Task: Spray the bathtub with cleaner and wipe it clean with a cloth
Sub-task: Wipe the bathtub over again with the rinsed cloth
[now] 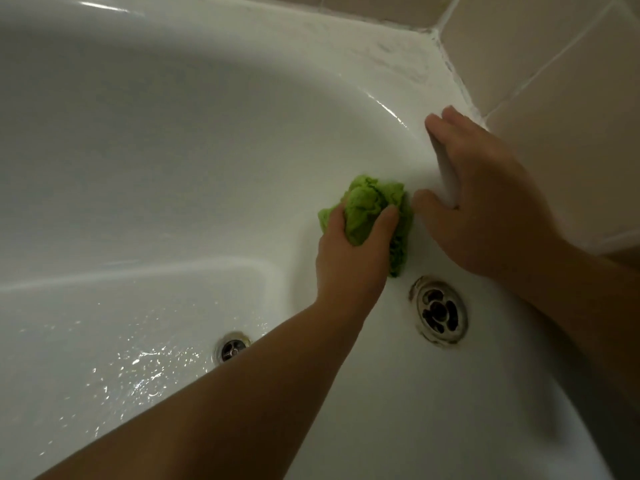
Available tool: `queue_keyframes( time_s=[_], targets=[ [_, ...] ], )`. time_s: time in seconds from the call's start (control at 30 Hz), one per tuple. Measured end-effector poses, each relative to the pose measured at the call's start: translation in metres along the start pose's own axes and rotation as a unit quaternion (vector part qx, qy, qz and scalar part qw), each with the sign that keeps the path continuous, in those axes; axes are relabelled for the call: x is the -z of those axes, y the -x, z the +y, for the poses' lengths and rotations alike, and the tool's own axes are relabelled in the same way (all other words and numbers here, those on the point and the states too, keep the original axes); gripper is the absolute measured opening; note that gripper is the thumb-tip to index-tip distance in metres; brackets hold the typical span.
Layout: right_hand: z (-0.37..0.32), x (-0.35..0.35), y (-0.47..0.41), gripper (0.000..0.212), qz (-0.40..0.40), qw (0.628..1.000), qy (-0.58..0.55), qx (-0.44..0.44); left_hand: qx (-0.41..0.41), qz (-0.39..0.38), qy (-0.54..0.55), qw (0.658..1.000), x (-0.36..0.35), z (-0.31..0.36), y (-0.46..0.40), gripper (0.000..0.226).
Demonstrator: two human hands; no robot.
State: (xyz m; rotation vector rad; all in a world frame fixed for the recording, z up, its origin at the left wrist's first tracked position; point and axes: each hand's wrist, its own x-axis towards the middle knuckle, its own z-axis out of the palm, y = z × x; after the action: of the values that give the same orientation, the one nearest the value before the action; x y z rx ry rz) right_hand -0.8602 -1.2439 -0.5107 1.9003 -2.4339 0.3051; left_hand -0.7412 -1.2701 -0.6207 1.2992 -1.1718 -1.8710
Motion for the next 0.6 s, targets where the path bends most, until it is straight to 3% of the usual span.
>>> queue_keyframes(
  time_s=[0.13, 0.27, 0.43, 0.6],
  targets=[
    [0.003, -0.002, 0.000, 0.068, 0.006, 1.000, 0.014, 0.013, -0.030, 0.041, -0.042, 0.998, 0.000, -0.012, -0.014, 0.047],
    [0.007, -0.003, 0.000, 0.075, 0.000, 1.000, 0.021, 0.016, 0.056, 0.066, -0.002, 0.996, 0.002, -0.025, -0.019, 0.024],
    [0.011, -0.006, -0.001, 0.077, -0.007, 0.999, 0.026, 0.023, -0.025, 0.032, -0.030, 0.999, 0.001, -0.035, -0.021, 0.063],
    [0.013, -0.007, 0.000, 0.081, -0.004, 1.000, 0.026, 0.014, 0.094, 0.084, 0.002, 0.992, 0.007, -0.056, -0.033, 0.044]
  ],
)
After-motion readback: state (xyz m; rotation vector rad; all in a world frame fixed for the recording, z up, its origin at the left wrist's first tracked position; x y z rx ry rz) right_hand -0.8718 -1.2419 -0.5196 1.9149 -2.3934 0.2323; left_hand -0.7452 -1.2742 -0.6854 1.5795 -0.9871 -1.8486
